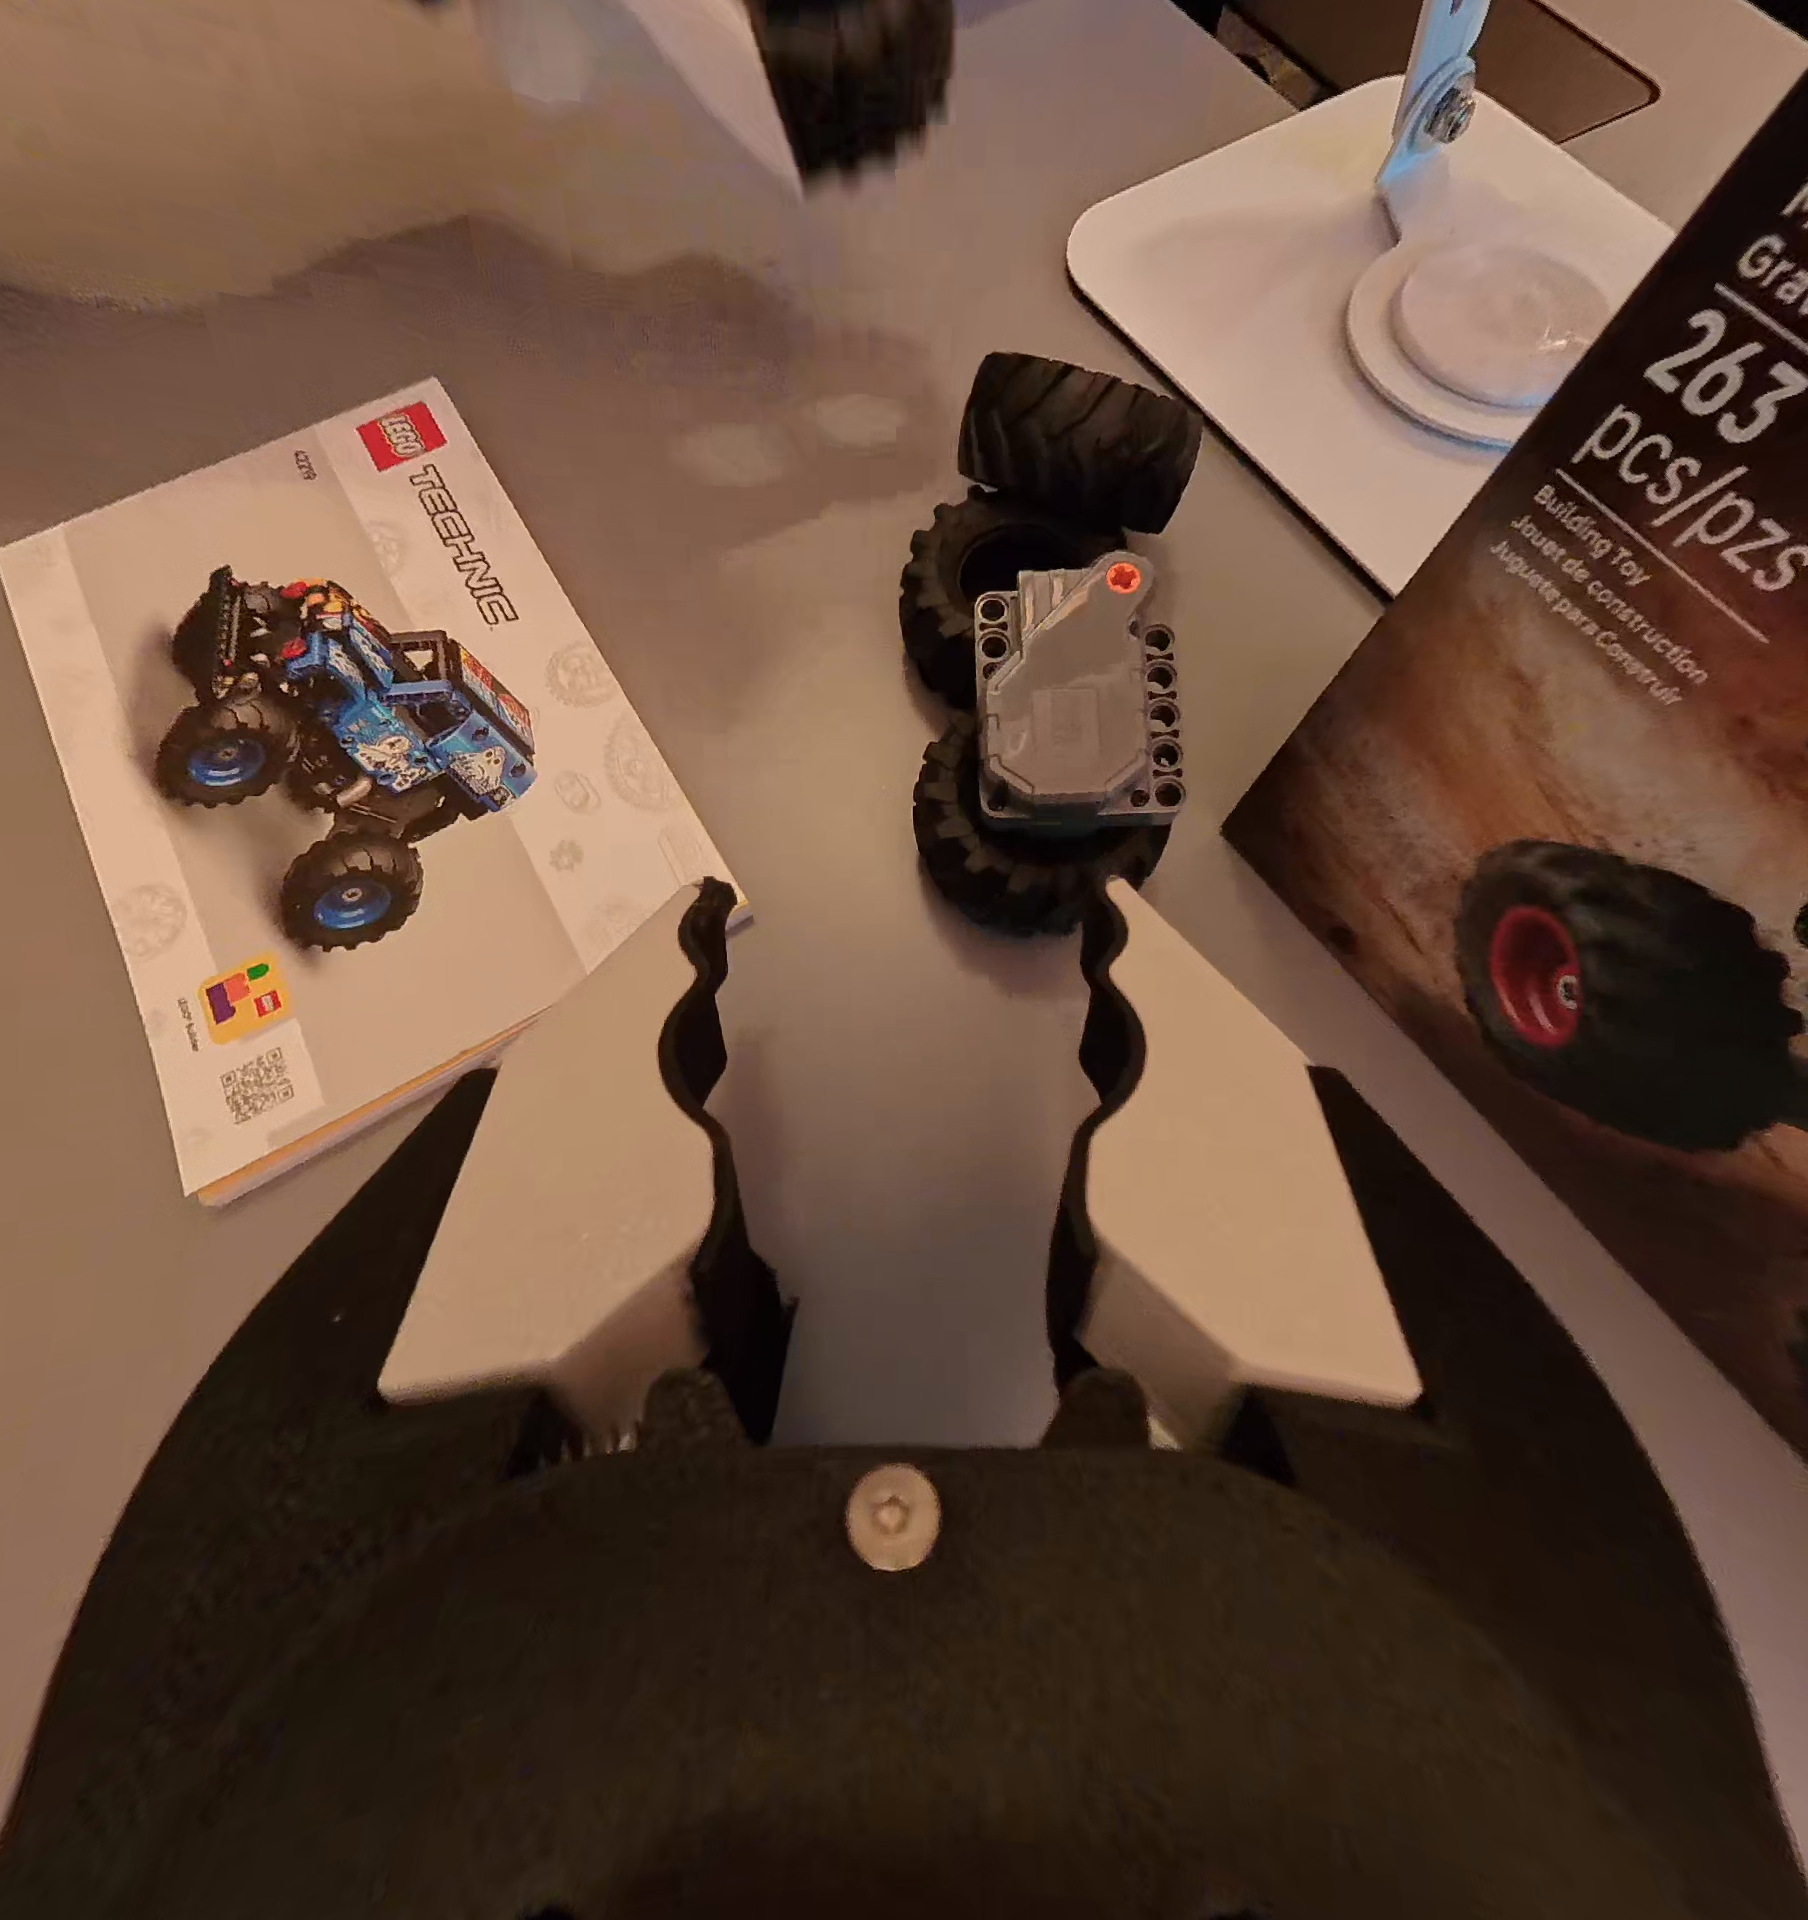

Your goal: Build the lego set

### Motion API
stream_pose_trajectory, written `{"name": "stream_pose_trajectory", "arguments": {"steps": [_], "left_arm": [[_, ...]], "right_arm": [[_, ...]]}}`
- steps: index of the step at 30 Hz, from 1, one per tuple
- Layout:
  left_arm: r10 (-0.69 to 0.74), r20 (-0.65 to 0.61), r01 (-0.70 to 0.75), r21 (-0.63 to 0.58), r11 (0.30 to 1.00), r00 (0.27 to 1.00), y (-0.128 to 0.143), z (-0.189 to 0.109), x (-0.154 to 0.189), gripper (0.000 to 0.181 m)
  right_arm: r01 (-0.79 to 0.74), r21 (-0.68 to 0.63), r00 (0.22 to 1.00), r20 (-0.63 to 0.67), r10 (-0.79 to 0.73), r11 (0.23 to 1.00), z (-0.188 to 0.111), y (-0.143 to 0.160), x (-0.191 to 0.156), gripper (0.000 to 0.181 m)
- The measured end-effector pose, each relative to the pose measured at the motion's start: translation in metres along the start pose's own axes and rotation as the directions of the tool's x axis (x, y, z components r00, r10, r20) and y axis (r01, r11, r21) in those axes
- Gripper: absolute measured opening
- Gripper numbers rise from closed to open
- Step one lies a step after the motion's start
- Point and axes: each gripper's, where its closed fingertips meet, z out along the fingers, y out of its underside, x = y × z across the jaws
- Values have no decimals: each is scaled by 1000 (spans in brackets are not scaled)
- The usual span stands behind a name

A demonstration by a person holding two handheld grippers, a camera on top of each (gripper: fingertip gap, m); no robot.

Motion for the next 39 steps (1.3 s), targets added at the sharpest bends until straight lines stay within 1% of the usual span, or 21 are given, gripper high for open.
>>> {"name": "stream_pose_trajectory", "arguments": {"steps": [2, 5, 6, 9, 12, 14, 15, 17, 18, 20, 21, 23, 25, 28, 30, 32, 33, 35, 37, 38, 39], "left_arm": [[-21, 140, 18, 27, 999, 990, 1, -43, -47, 59], [-100, 303, 100, 17, 995, 948, 23, -93, -125, 59], [-138, 317, 137, 26, 990, 938, 32, -102, -147, 59], [-212, 398, 254, -54, 966, 892, 84, -112, -205, 59], [-318, 393, 369, -61, 927, 863, 128, -108, -225, 59], [-336, 441, 409, -80, 909, 832, 154, -110, -233, 59], [-347, 446, 410, -50, 911, 825, 156, -111, -234, 61], [-357, 463, 385, 37, 922, 812, 148, -119, -235, 72], [-350, 476, 370, 54, 927, 807, 141, -124, -233, 80], [-316, 454, 307, 96, 947, 833, 112, -130, -214, 77], [-289, 415, 267, 113, 957, 863, 93, -127, -196, 75], [-194, 320, 161, 127, 979, 927, 50, -114, -149, 73], [-77, 176, 53, 137, 989, 981, 9, -90, -85, 71], [121, 48, -126, 98, 987, 991, -29, -41, -4, 67], [157, -25, -156, 34, 987, 987, -34, 1, 29, 72], [166, -68, -167, -7, 986, 984, -33, 39, 43, 71], [127, -114, -130, -18, 991, 985, -32, 53, 49, 72], [9, -220, -11, -8, 1000, 975, -37, 69, 57, 75], [-115, -330, 105, -49, 993, 937, -35, 79, 65, 66], [-142, -335, 129, -63, 990, 931, -33, 83, 63, 63], [-136, -325, 125, -53, 991, 936, -32, 85, 61, 54]], "right_arm": [[2, 20, 1000, 11, -3, 1000, -4, -3, -2, 66], [15, 32, 1000, 24, -16, 999, -5, -7, -7, 65], [27, 25, 999, 23, -28, 999, -4, -7, -8, 65], [51, 5, 998, 26, -51, 999, -1, -3, -11, 65], [45, -2, 998, 32, -45, 999, 0, 0, -12, 64], [41, 1, 998, 40, -41, 999, 0, 0, -12, 63], [40, 1, 998, 45, -40, 999, 0, 0, -13, 62], [41, -3, 998, 52, -41, 999, 1, 1, -14, 63], [44, -7, 998, 55, -43, 999, 2, 2, -15, 63], [47, -12, 997, 59, -47, 999, 3, 2, -16, 63], [47, -12, 997, 60, -47, 999, 3, 2, -16, 63], [44, -8, 997, 63, -43, 999, 3, 2, -16, 62], [36, -4, 997, 67, -36, 999, 3, 2, -16, 62], [28, -7, 997, 73, -28, 1000, 2, 3, -15, 62], [26, -7, 997, 78, -25, 1000, 2, 4, -15, 61], [26, -8, 996, 80, -25, 1000, 2, 4, -16, 61], [26, -9, 997, 79, -25, 1000, 2, 5, -16, 61], [22, -8, 997, 80, -22, 1000, 1, 5, -15, 61], [15, -3, 996, 87, -15, 1000, 0, 5, -16, 61], [14, -1, 996, 91, -14, 1000, 0, 4, -17, 61], [16, -1, 995, 94, -16, 1000, 0, 4, -17, 60]]}}
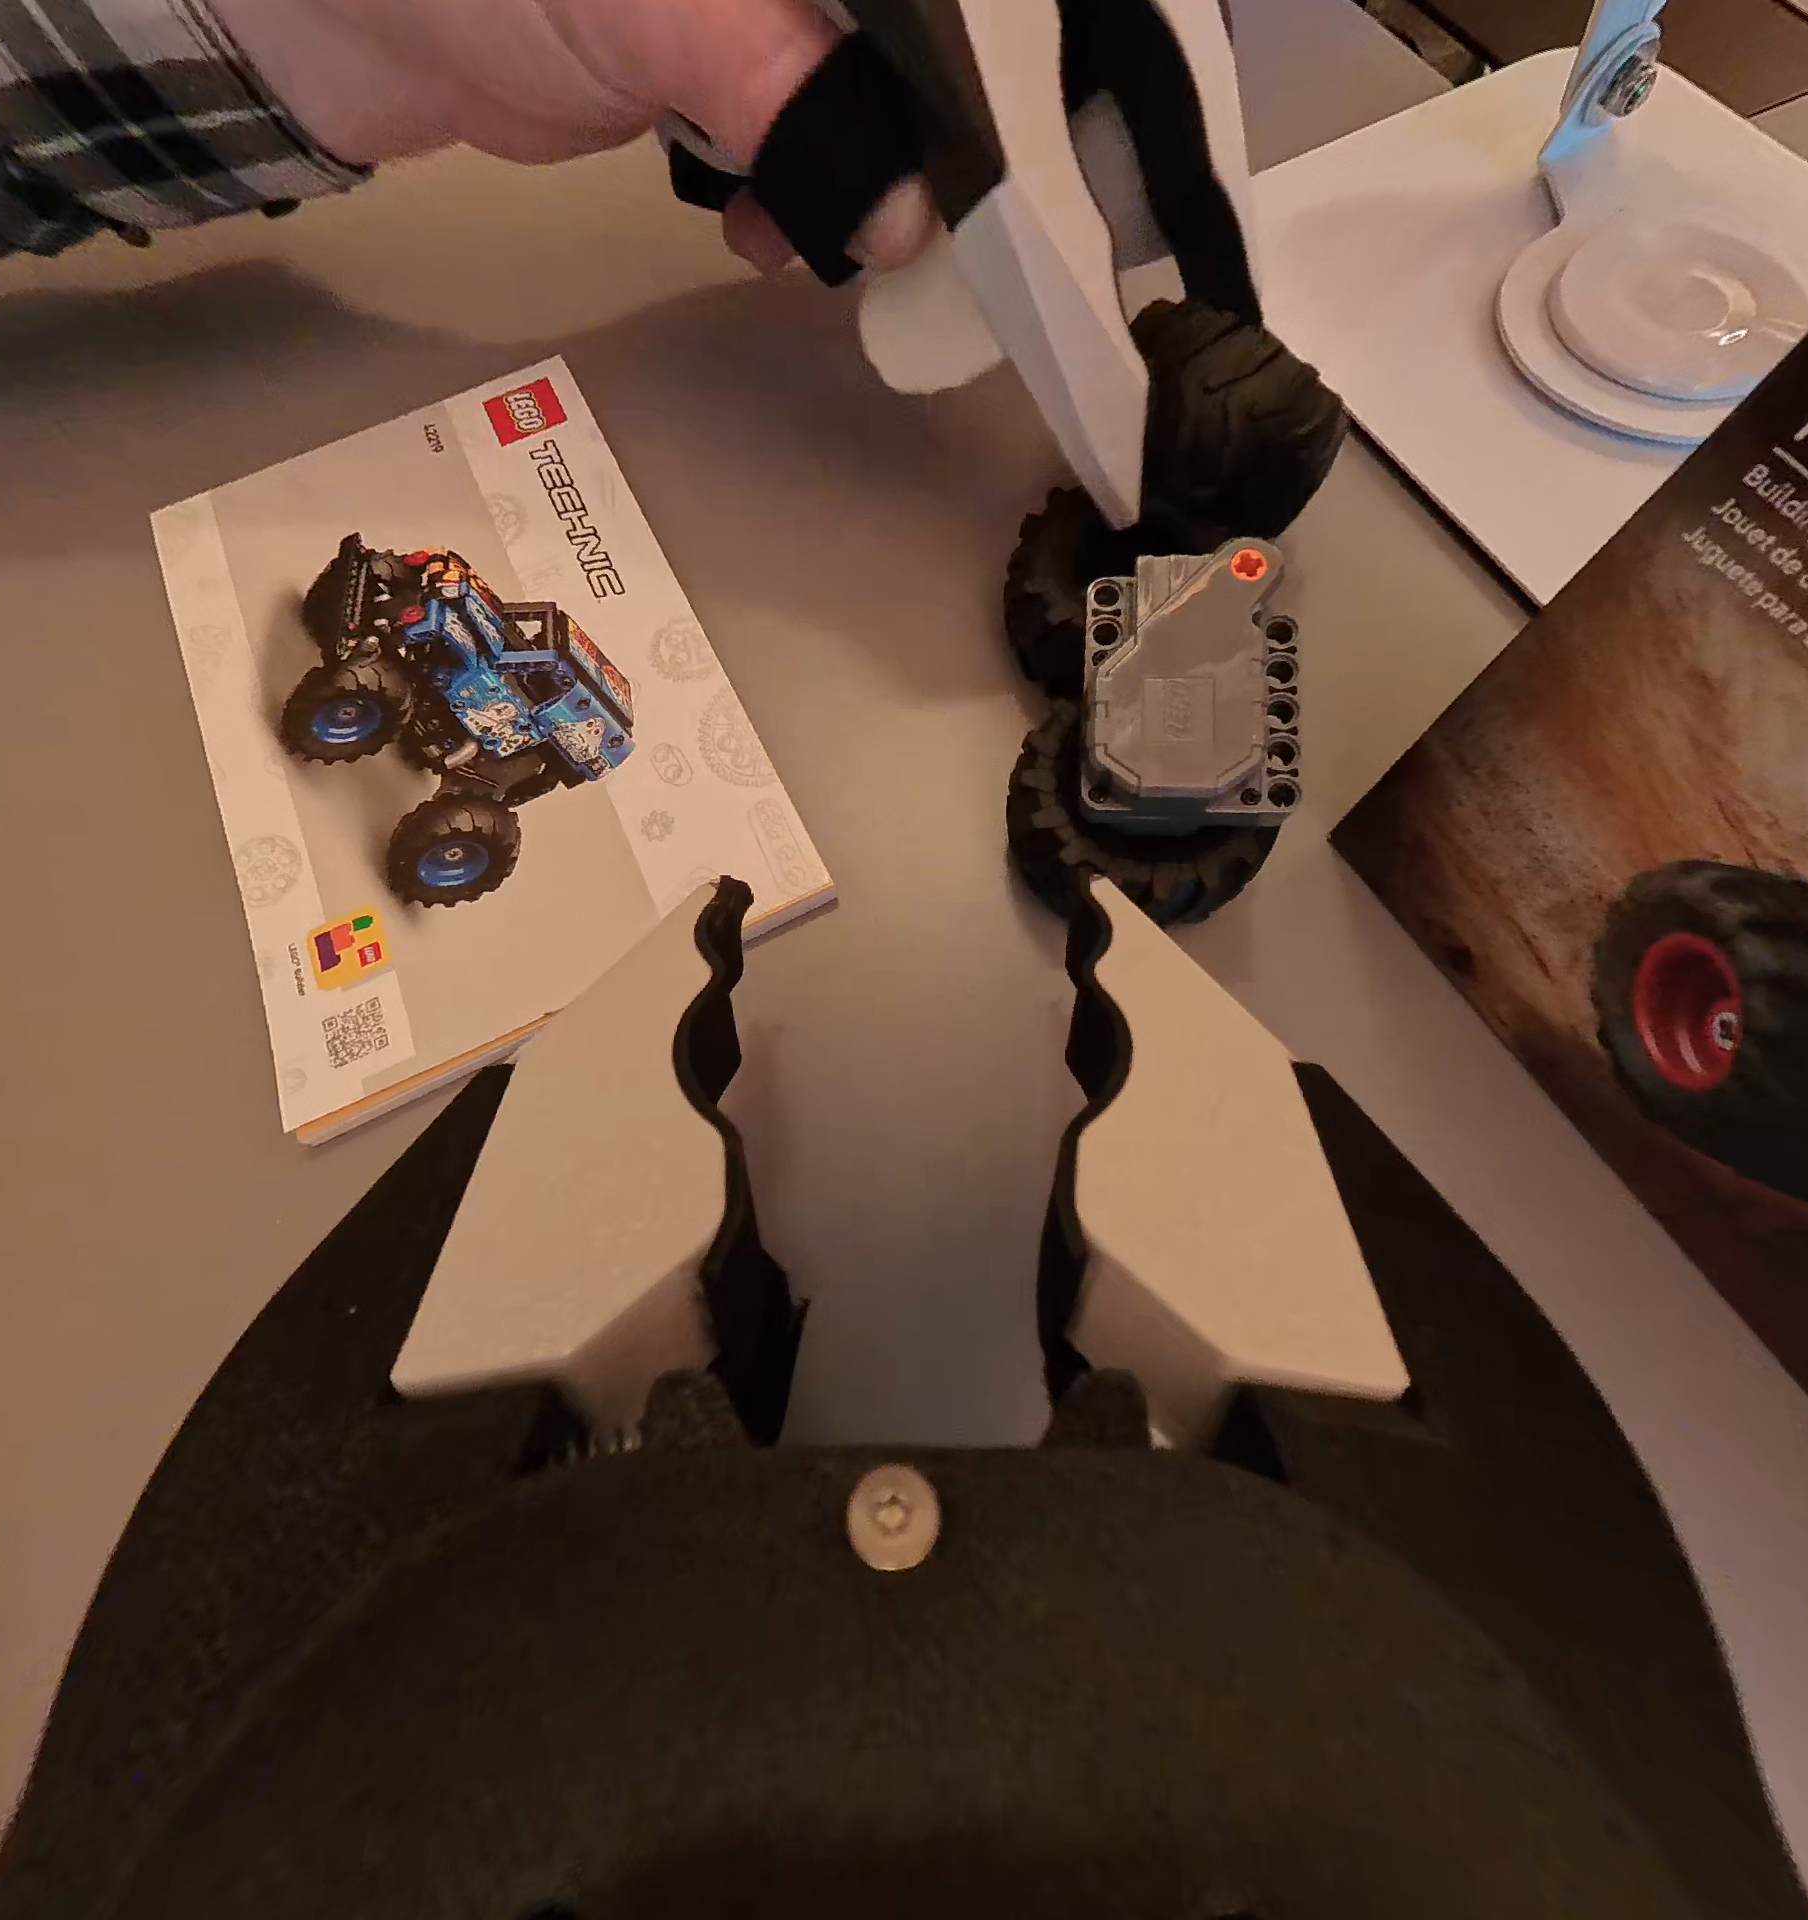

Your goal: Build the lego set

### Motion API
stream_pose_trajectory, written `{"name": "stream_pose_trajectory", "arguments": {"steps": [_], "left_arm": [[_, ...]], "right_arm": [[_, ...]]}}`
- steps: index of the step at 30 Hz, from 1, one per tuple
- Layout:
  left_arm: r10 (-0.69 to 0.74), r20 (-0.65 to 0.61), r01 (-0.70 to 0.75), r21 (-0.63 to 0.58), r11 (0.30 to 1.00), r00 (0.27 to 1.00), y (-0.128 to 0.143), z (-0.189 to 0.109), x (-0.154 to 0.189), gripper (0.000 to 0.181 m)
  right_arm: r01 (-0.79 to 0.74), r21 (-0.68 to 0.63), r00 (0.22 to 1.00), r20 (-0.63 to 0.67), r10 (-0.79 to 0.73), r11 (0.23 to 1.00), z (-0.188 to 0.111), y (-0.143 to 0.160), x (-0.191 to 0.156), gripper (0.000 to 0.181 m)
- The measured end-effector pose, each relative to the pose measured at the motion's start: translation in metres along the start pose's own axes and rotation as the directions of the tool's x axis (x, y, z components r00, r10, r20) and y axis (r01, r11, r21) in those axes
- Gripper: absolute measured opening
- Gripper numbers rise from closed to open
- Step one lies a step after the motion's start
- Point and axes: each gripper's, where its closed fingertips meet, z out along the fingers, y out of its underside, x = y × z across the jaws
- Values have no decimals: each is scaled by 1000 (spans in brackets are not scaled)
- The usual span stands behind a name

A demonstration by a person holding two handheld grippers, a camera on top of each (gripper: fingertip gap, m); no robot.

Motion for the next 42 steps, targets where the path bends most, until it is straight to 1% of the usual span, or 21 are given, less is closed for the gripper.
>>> {"name": "stream_pose_trajectory", "arguments": {"steps": [2, 3, 4, 5, 8, 11, 13, 16, 18, 20, 23, 25, 26, 27, 28, 30, 32, 34, 37, 40, 42], "left_arm": [[-1, -6, 1, 15, 1000, 1000, 0, -3, 1, 50], [2, -11, -1, 56, 998, 1000, -5, -9, 3, 29], [-8, -3, 8, 106, 994, 1000, -11, -19, 2, 25], [-9, 14, 7, 132, 991, 1000, -15, -29, 0, 24], [69, 113, -84, 129, 988, 991, -12, -61, -4, 24], [54, 180, -89, 190, 978, 982, -12, -117, -6, 24], [24, 276, -89, 225, 970, 961, -6, -168, -24, 24], [-91, 399, -13, 250, 968, 912, 20, -240, -75, 24], [-196, 379, 99, 261, 960, 904, 43, -265, -110, 24], [-268, 409, 153, 292, 944, 872, 59, -280, -148, 24], [-322, 417, 265, 190, 945, 850, 93, -268, -186, 27], [-367, 389, 295, 233, 927, 845, 96, -266, -201, 31], [-395, 385, 320, 246, 915, 834, 98, -266, -207, 41], [-401, 428, 332, 230, 915, 810, 104, -268, -216, 51], [-377, 488, 313, 212, 926, 787, 109, -274, -223, 51], [-335, 532, 254, 222, 941, 777, 102, -283, -217, 53], [-248, 546, 142, 228, 963, 800, 80, -284, -188, 52], [-146, 485, 42, 220, 975, 862, 51, -266, -138, 52], [49, 368, -114, 156, 981, 929, 21, -211, -59, 50], [204, 221, -231, 107, 967, 954, 3, -146, 13, 48], [267, 159, -280, 66, 958, 950, -4, -104, 40, 52]], "right_arm": [[2, 1, 1000, 5, -2, 1000, 0, -1, -1, 60], [2, 2, 1000, 9, -2, 1000, 0, -1, -1, 60], [1, 2, 1000, 12, -1, 1000, 0, -1, -1, 60], [1, 3, 1000, 13, -1, 1000, 0, -1, -2, 60], [-2, 13, 1000, 17, 1, 1000, -2, -3, -3, 60], [-1, 10, 1000, 20, 1, 1000, -1, -2, -3, 60], [0, 6, 1000, 21, 0, 1000, -1, -1, -4, 59], [1, 6, 1000, 24, -1, 1000, 0, -2, -5, 59], [2, -1, 1000, 30, -2, 1000, 2, -1, -6, 59], [5, -11, 999, 35, -4, 1000, 4, 1, -7, 59], [9, -22, 999, 40, -8, 1000, 6, 3, -9, 59], [4, -27, 999, 38, -3, 1000, 6, 5, -8, 58], [1, -28, 999, 36, 0, 1000, 6, 5, -7, 58], [-3, -27, 999, 36, 4, 1000, 5, 6, -7, 58], [-7, -25, 999, 36, 8, 1000, 5, 6, -6, 58], [-12, -25, 999, 39, 13, 1000, 5, 6, -5, 58], [-10, -27, 999, 41, 11, 1000, 5, 6, -5, 58], [-8, -28, 999, 47, 9, 1000, 6, 6, -7, 58], [-1, -29, 999, 52, 2, 1000, 6, 5, -8, 58], [0, -34, 999, 51, 2, 999, 6, 6, -9, 58], [-2, -32, 999, 51, 4, 999, 4, 6, -9, 58]]}}
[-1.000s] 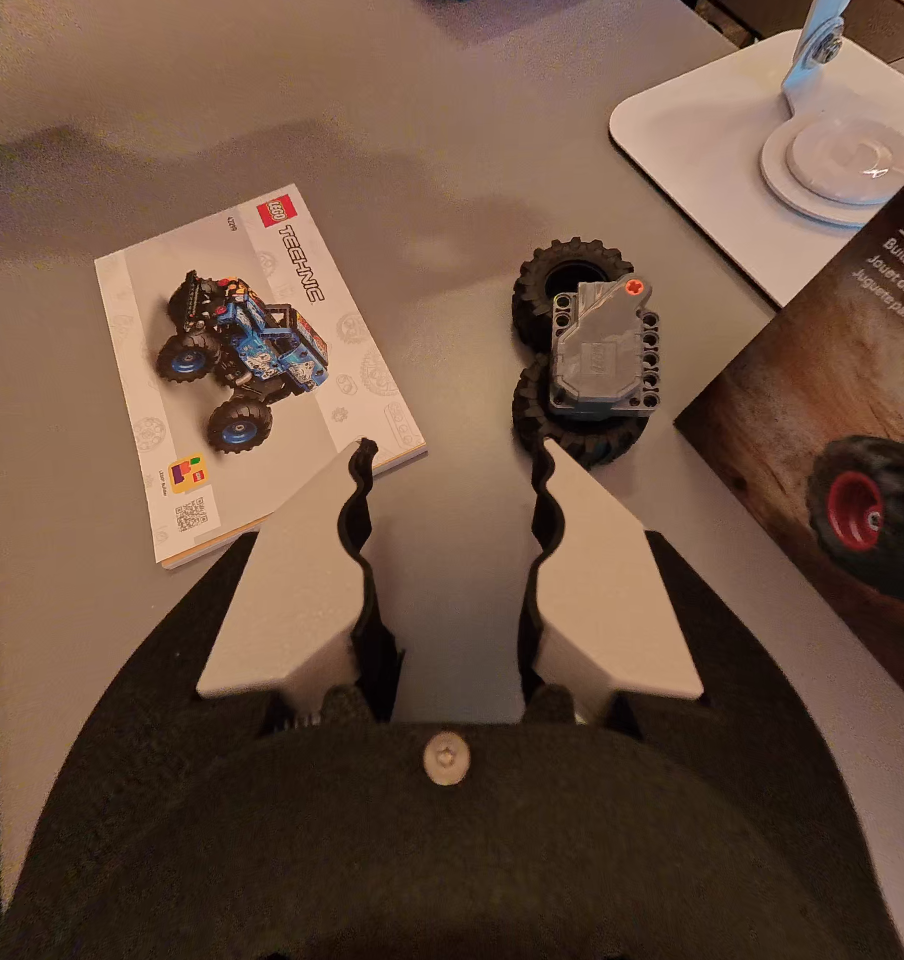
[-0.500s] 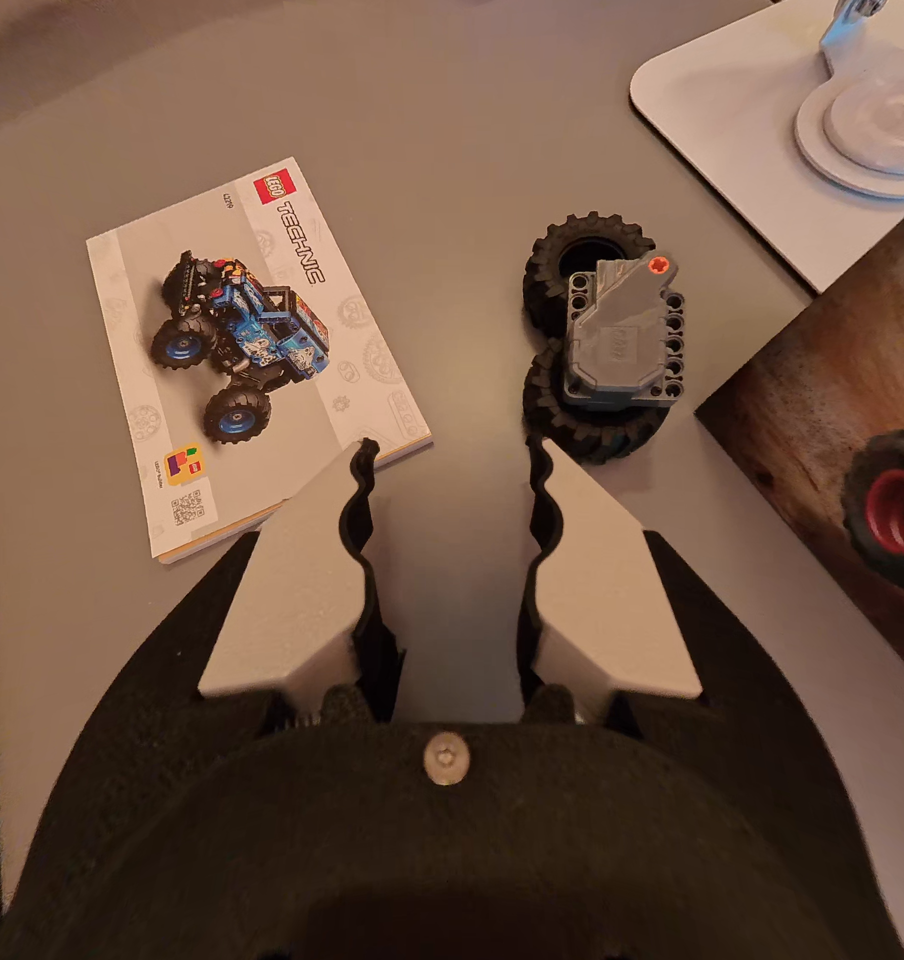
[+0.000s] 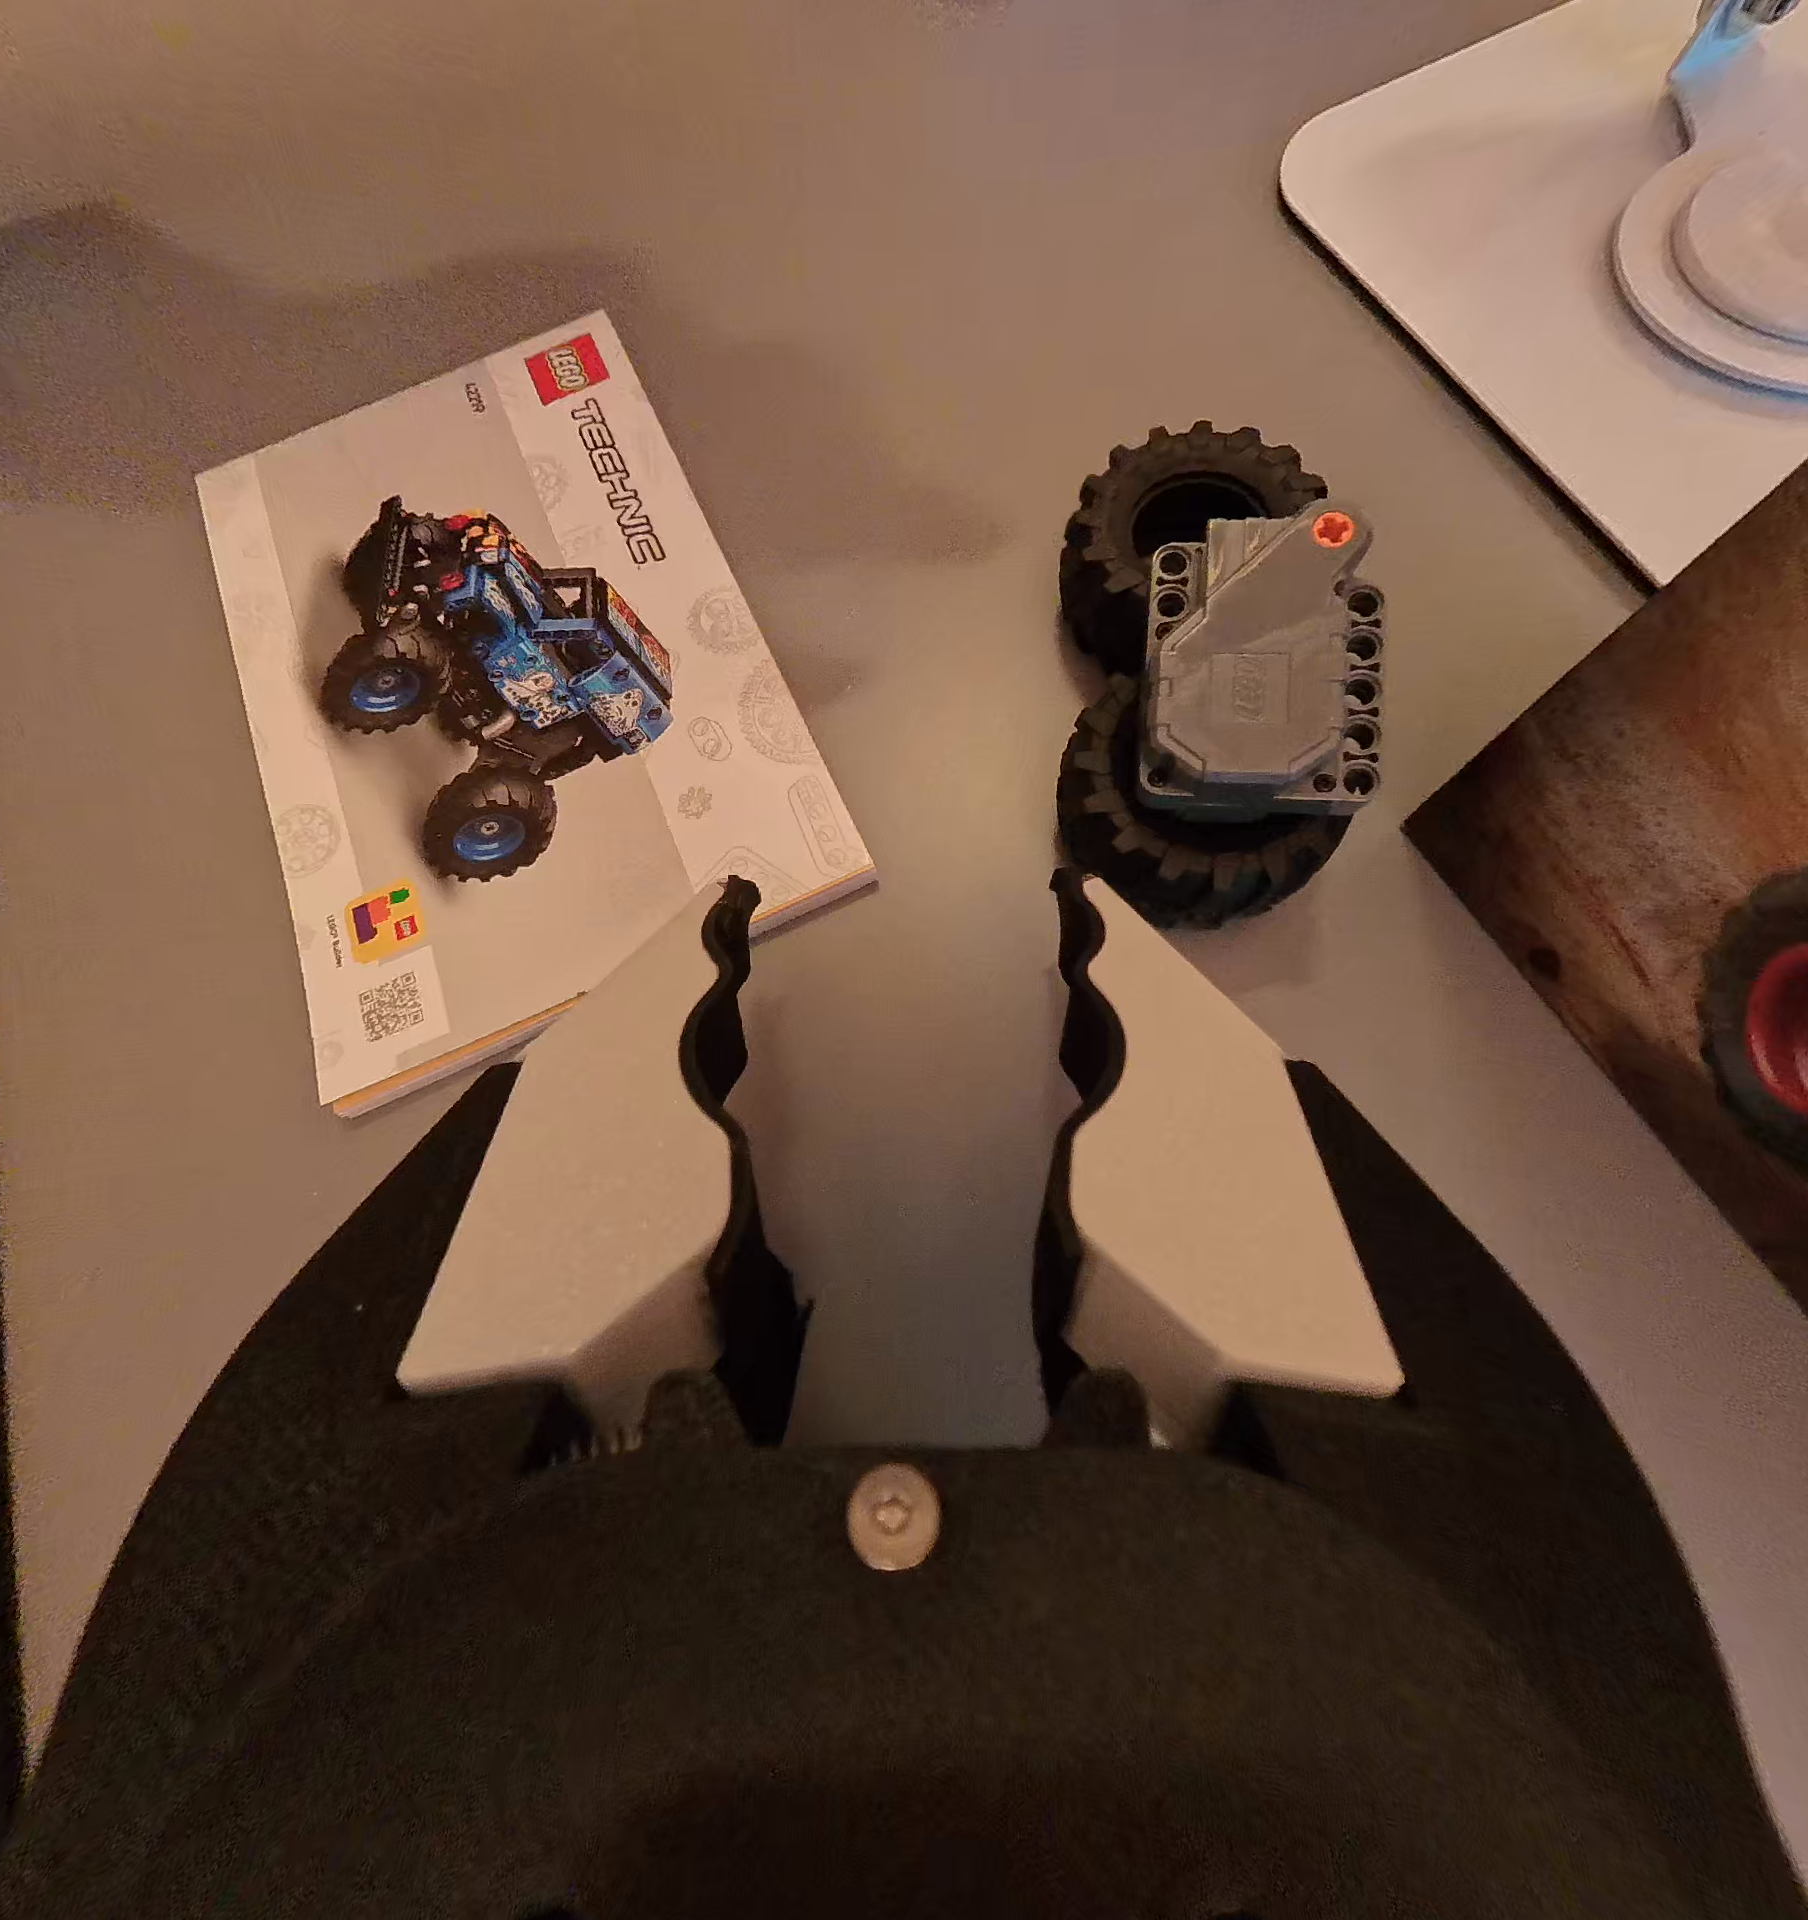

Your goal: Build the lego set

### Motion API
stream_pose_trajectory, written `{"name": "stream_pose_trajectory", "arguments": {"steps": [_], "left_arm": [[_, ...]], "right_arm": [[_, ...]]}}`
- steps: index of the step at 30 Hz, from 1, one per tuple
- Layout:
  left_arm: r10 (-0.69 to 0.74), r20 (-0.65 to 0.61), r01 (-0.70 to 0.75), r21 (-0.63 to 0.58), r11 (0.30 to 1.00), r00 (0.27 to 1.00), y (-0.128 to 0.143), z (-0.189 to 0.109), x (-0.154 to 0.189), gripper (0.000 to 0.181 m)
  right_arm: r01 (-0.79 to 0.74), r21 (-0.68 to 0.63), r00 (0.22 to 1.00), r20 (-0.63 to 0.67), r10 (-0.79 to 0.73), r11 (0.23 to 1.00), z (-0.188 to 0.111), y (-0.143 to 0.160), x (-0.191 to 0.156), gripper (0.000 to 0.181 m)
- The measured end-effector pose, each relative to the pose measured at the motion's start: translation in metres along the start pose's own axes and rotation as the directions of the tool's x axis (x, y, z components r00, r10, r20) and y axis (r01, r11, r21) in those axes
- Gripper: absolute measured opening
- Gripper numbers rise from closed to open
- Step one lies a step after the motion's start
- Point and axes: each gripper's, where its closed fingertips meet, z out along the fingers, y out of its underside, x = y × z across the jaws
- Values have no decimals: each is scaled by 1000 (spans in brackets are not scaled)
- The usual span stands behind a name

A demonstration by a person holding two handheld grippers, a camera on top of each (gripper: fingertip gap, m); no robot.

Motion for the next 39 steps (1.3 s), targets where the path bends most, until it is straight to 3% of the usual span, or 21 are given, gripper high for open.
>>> {"name": "stream_pose_trajectory", "arguments": {"steps": [5, 9, 11, 14, 18, 23, 26, 31, 33, 36, 39], "left_arm": [[22, -74, -32, -142, 989, 997, 11, 85, 11, 82], [-40, -187, 4, -189, 982, 981, 22, 117, 17, 65], [-29, -177, -3, -179, 984, 984, 22, 117, 14, 56], [-26, -145, 6, -140, 990, 989, 16, 99, 8, 56], [-18, -15, 16, -104, 994, 1000, 16, 32, -24, 56], [-147, 269, 160, -28, 987, 952, 41, -84, -122, 56], [-244, 390, 277, -30, 960, 888, 78, -126, -181, 56], [-345, 443, 431, -108, 896, 827, 148, -120, -230, 56], [-342, 489, 436, -90, 895, 802, 158, -119, -239, 66], [-300, 506, 327, 37, 944, 809, 116, -128, -222, 67], [-65, 437, 90, -36, 995, 897, 62, -105, -156, 67]], "right_arm": [[-8, 4, 1000, 3, 8, 1000, -1, 0, 1, 58], [-11, 12, 1000, 3, 11, 1000, -4, -1, 2, 58], [-12, 19, 1000, 4, 12, 1000, -6, -2, 2, 57], [-19, 29, 1000, 13, 18, 999, -7, -4, 2, 57], [-15, 26, 1000, 18, 15, 1000, -6, -4, 0, 57], [-16, 21, 1000, 20, 15, 1000, -4, -3, -1, 57], [-20, 16, 1000, 23, 19, 1000, -3, -2, -1, 57], [-24, -1, 999, 25, 24, 1000, 1, 3, 0, 57], [-27, 0, 999, 23, 27, 1000, 0, 3, 1, 57], [-33, 3, 999, 20, 33, 999, -1, 3, 3, 57], [-39, 3, 999, 25, 38, 999, 0, 4, 4, 57]]}}
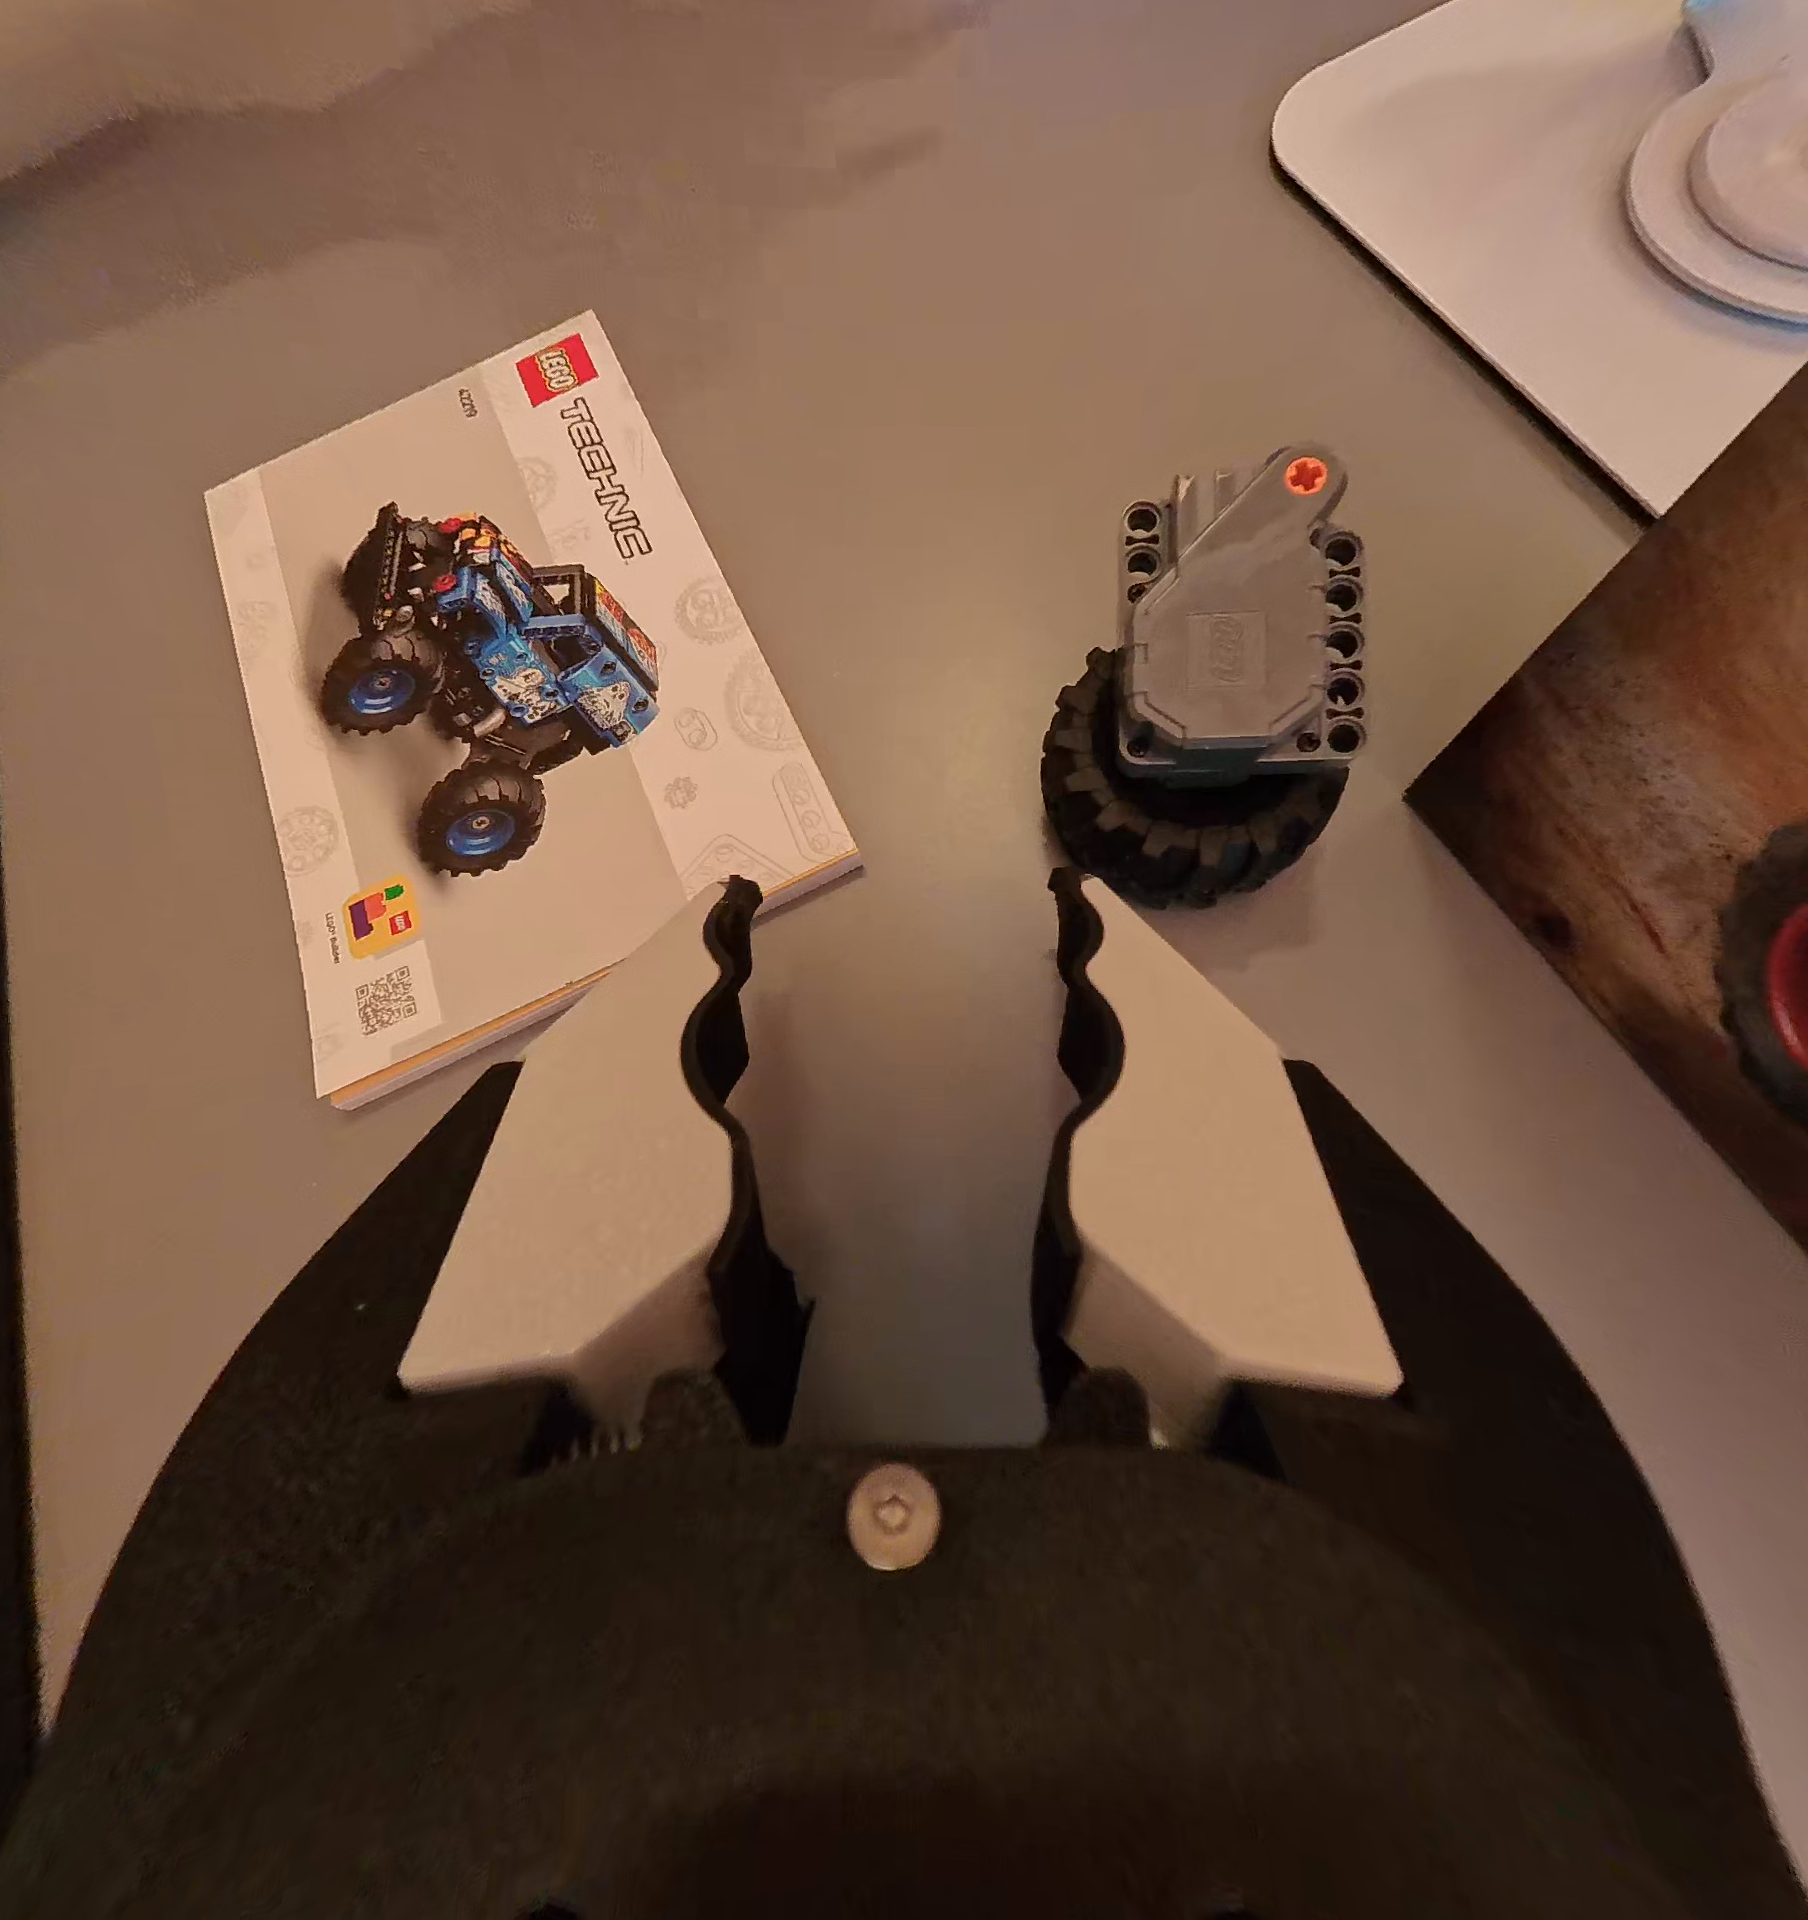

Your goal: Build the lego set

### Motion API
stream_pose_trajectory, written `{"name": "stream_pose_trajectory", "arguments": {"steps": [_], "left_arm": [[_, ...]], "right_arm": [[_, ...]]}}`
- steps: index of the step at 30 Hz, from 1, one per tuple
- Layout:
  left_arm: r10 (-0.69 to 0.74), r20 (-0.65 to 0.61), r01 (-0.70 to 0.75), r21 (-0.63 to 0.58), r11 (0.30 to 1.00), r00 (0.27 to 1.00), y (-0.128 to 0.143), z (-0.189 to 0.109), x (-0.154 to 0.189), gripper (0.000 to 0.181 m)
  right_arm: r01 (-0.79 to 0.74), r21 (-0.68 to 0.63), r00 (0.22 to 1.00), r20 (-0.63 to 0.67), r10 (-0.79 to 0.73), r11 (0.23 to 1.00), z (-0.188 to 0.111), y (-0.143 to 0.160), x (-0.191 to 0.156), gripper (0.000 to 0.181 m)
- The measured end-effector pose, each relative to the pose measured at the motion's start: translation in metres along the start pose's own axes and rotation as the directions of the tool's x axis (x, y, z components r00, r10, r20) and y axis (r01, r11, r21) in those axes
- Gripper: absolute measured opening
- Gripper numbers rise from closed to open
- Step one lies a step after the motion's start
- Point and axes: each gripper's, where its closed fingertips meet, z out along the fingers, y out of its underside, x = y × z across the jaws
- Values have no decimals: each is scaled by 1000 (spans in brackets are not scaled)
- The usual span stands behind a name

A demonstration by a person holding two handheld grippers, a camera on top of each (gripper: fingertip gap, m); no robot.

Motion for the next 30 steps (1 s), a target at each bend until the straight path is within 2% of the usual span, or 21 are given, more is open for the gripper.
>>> {"name": "stream_pose_trajectory", "arguments": {"steps": [3, 6, 8, 11, 14, 17, 23, 27, 30], "left_arm": [[122, -233, -115, 42, 992, 965, -34, 14, 110, 71], [182, -397, -180, 43, 983, 900, -47, 46, 201, 82], [208, -473, -213, 43, 976, 856, -53, 69, 244, 86], [190, -534, -219, 9, 976, 824, -59, 102, 281, 90], [138, -578, -182, -18, 983, 804, -64, 122, 300, 83], [165, -570, -221, -30, 975, 805, -59, 129, 303, 59], [165, -563, -201, -3, 980, 810, -54, 119, 298, 55], [141, -544, -156, 18, 988, 828, -59, 96, 275, 55], [134, -498, -152, 6, 988, 856, -56, 65, 239, 55]], "right_arm": [[-3, -12, 1000, 5, 3, 1000, 2, 2, 0, 57], [-9, -31, 1000, 10, 9, 999, 2, 6, 0, 58], [-13, -43, 1000, 10, 13, 999, 1, 9, 1, 57], [-27, -67, 1000, 11, 28, 997, 0, 15, 4, 57], [-33, -70, 999, 14, 34, 997, -1, 16, 5, 58], [-28, -64, 999, 19, 29, 998, -3, 14, 3, 58], [-22, -53, 999, 30, 23, 998, -4, 11, 1, 57], [-23, -61, 999, 28, 25, 998, -4, 13, 1, 57], [-30, -58, 999, 29, 32, 998, -4, 13, 2, 57]]}}
